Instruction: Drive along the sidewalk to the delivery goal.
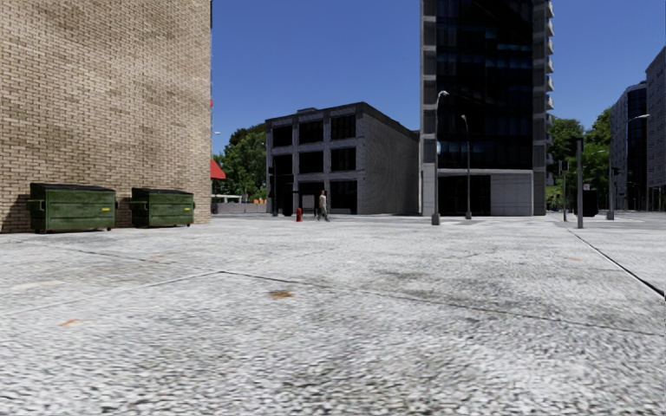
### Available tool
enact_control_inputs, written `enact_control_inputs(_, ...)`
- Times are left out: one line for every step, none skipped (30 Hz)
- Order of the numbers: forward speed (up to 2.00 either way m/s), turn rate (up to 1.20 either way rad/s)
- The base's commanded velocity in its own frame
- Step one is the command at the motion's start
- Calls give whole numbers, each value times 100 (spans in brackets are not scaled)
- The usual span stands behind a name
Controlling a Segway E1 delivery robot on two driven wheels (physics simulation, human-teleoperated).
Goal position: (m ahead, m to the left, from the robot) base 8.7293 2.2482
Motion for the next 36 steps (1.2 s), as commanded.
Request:
enact_control_inputs(200, 0)
enact_control_inputs(200, 0)
enact_control_inputs(200, 0)
enact_control_inputs(200, 0)
enact_control_inputs(200, 0)
enact_control_inputs(200, 0)
enact_control_inputs(200, 3)
enact_control_inputs(200, 9)
enact_control_inputs(200, 13)
enact_control_inputs(200, 13)
enact_control_inputs(200, 16)
enact_control_inputs(200, 17)
enact_control_inputs(200, 19)
enact_control_inputs(200, 22)
enact_control_inputs(200, 22)
enact_control_inputs(200, 26)
enact_control_inputs(200, 27)
enact_control_inputs(200, 28)
enact_control_inputs(200, 28)
enact_control_inputs(200, 28)
enact_control_inputs(200, 28)
enact_control_inputs(200, 30)
enact_control_inputs(200, 31)
enact_control_inputs(200, 32)
enact_control_inputs(200, 32)
enact_control_inputs(200, 33)
enact_control_inputs(200, 33)
enact_control_inputs(200, 33)
enact_control_inputs(200, 33)
enact_control_inputs(200, 33)
enact_control_inputs(200, 33)
enact_control_inputs(200, 33)
enact_control_inputs(200, 33)
enact_control_inputs(200, 35)
enact_control_inputs(200, 35)
enact_control_inputs(200, 37)
